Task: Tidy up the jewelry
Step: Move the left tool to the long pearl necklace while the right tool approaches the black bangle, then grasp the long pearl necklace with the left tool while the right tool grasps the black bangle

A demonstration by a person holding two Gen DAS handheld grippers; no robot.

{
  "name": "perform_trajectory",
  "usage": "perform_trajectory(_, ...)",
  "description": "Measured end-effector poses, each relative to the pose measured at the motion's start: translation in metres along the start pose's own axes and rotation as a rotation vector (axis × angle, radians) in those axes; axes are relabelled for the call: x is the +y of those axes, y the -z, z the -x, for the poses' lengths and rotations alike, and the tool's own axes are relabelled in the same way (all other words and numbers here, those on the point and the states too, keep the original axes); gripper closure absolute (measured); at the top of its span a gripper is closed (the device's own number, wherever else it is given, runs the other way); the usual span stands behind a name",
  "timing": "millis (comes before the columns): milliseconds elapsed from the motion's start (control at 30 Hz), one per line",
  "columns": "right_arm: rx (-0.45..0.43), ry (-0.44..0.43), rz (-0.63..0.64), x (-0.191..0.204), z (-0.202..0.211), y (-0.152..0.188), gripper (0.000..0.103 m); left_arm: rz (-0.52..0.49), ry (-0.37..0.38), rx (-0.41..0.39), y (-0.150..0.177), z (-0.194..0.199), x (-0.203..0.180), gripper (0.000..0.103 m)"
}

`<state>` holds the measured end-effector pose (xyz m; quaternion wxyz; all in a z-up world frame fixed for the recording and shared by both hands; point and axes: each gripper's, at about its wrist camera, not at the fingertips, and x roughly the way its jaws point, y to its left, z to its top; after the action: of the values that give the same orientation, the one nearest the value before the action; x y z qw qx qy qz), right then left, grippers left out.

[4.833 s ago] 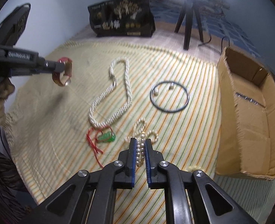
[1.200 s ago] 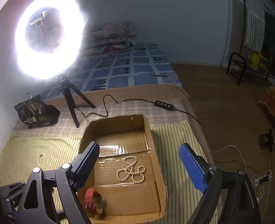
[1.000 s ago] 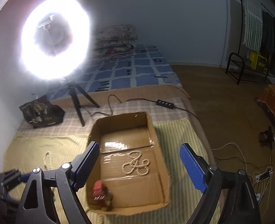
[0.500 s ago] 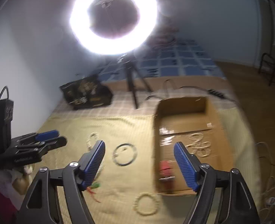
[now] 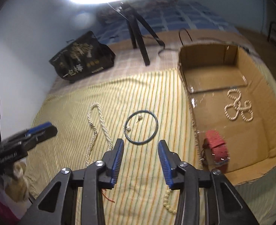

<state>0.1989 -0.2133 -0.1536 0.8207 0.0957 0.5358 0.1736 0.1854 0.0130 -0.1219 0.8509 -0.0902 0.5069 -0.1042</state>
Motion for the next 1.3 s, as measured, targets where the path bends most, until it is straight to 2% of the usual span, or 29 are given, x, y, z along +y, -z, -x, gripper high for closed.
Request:
perform_trajectory(300,0.064,0.069,-0.036,0.0,-0.039,-0.002,0.073,0.052,-0.004,0.108,0.011,-0.037,0.012,0.068)
perform_trajectory(567,0.089,0.148,-0.039,0.002,-0.06,-0.01,0.083,0.098,0.007,0.156,0.014,-0.057,0.022,0.068)
perform_trajectory(733,0.097,0.187,-0.054,-0.002,-0.069,-0.011,0.085,0.1,0.014,0.18,0.015,-0.066,0.019,0.069)
perform_trajectory(1000,0.099,0.181,-0.081,-0.006,-0.079,-0.013,0.085,0.109,0.013,0.211,0.015,-0.086,0.011,0.072)
perform_trajectory(1133,0.102,0.189,-0.075,-0.006,-0.084,-0.013,0.086,0.089,-0.018,0.228,0.017,-0.096,0.009,0.078)
perform_trajectory(1300,0.095,0.212,-0.049,-0.002,-0.089,-0.01,0.087,0.073,-0.045,0.216,0.019,-0.103,0.005,0.079)
